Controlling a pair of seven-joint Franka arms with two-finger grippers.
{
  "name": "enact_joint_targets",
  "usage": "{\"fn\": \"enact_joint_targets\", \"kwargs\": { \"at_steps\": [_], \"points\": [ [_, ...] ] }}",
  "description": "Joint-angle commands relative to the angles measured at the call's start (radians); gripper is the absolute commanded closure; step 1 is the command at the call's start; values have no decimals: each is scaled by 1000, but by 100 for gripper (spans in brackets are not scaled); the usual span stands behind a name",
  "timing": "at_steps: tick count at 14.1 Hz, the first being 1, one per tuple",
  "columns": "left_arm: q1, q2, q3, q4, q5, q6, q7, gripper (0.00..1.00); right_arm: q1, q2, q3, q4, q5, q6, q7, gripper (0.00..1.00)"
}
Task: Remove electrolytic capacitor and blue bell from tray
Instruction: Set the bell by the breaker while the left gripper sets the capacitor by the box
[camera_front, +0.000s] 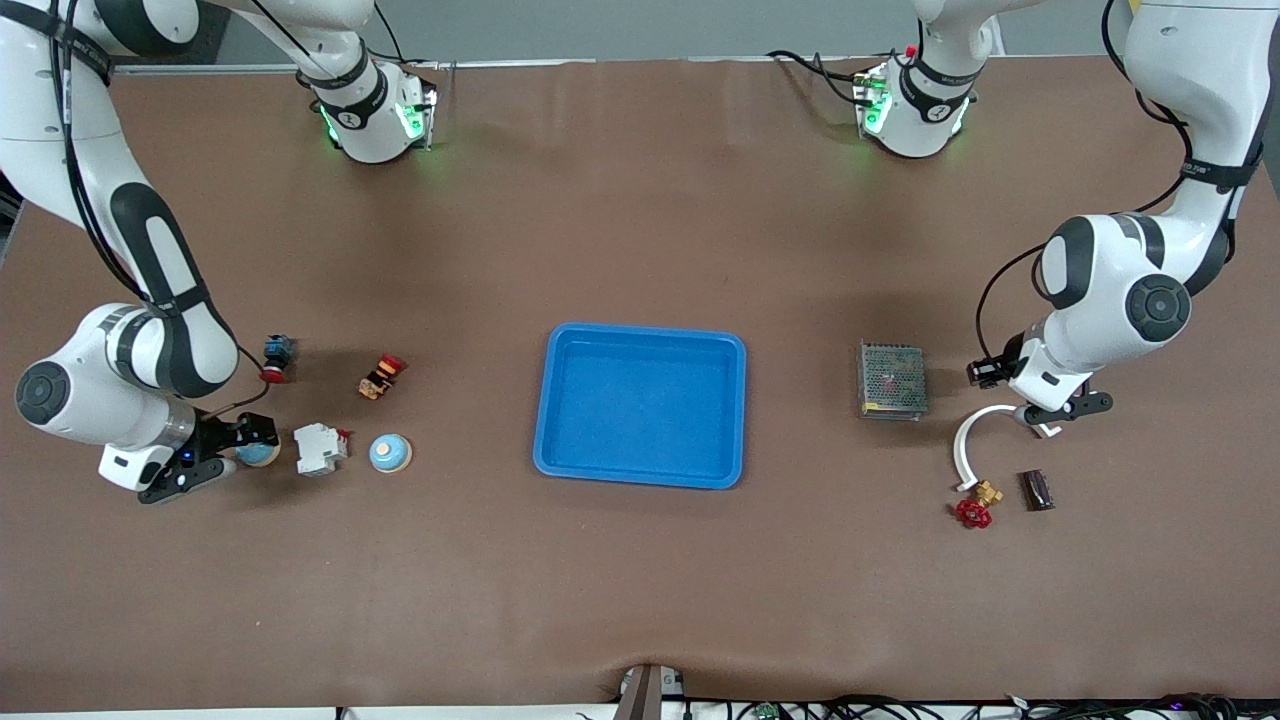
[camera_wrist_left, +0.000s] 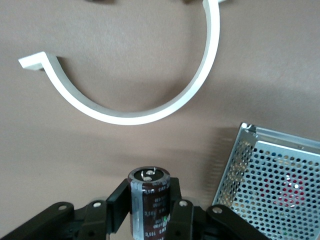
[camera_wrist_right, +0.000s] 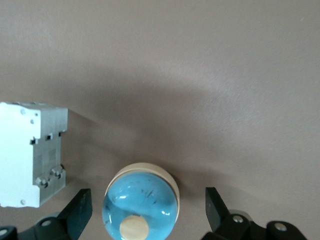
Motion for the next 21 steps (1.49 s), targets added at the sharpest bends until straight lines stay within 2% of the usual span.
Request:
{"fn": "enact_joint_targets", "kwargs": {
  "at_steps": [1, 3, 5, 10, 17, 18, 19, 20, 21],
  "points": [
    [20, -8, -5, -26, 31, 24, 15, 85, -13, -16, 24, 55, 26, -80, -24, 0],
    [45, 18, -5, -26, 89, 40, 15, 85, 5, -16, 27, 111, 27, -151, -14, 0],
    [77, 45, -7, -24, 139, 71, 15, 85, 28, -24, 27, 119, 38, -156, 46, 0],
    [82, 92, -5, -12, 150, 117, 15, 84, 109, -99, 30, 116, 38, -191, 314, 0],
    [91, 112, -2, -10, 160, 139, 15, 80, 185, -183, 23, 113, 18, -266, 560, 0],
    [91, 112, -2, -6, 160, 137, 15, 57, 188, -197, 26, 111, 16, -276, 589, 0],
    [91, 112, -2, -4, 162, 137, 15, 16, 189, -206, 26, 109, 16, -276, 614, 0],
    [91, 110, -2, -3, 162, 137, 15, 0, 189, -217, 26, 109, 15, -277, 620, 0],
    [89, 109, -2, -1, 162, 136, 15, 0, 188, -223, 24, 108, 10, -276, 620, 0]
  ]
}}
